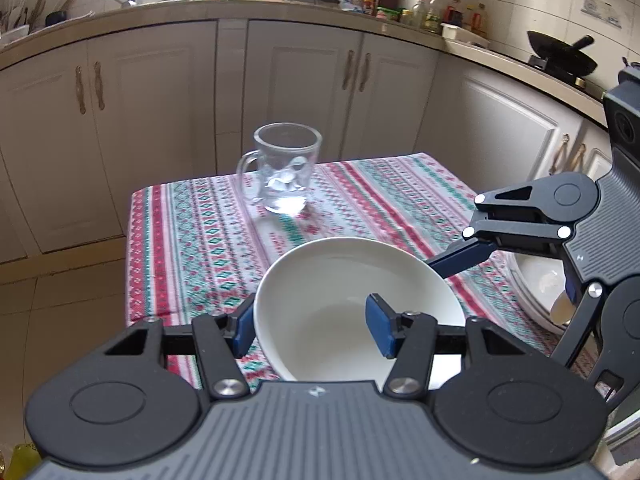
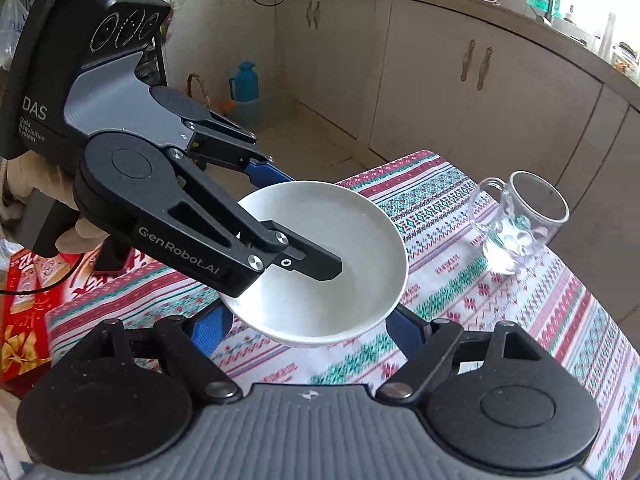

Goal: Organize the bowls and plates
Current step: 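Carry the pink-flowered bowl over the bowl stack with the left tool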

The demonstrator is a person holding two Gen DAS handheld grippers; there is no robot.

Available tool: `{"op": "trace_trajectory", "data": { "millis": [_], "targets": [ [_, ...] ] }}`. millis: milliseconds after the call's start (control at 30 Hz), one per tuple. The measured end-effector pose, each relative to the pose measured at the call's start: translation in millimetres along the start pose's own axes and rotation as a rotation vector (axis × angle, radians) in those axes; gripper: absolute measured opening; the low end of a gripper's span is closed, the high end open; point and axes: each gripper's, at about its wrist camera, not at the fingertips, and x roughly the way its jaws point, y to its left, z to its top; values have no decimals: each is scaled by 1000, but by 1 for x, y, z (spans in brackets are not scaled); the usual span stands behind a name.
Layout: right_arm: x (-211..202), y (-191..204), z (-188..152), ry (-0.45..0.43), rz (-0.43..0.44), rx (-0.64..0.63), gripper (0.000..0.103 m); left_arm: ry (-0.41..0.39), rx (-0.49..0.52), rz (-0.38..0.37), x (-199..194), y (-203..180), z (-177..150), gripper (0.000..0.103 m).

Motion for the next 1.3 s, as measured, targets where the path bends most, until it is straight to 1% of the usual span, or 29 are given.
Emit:
{"op": "trace_trajectory", "data": {
  "millis": [400,633,767,967,1300],
  "targets": [
    [-58,33,-36,-30,-46,6,87,-12,42,-24,-33,-53,-15,55],
    [-77,49,-57,-34,-60,13,87,-9,55,-37,-46,-79,-25,55],
    [-84,54,-68,-34,-66,21,87,-7,61,-46,-49,-90,-31,55],
    [-87,54,-84,-27,-71,41,87,11,67,-63,-42,-103,-37,55],
    [-81,49,-97,-5,-65,73,87,31,61,-78,-31,-108,-43,56]
  ]
}}
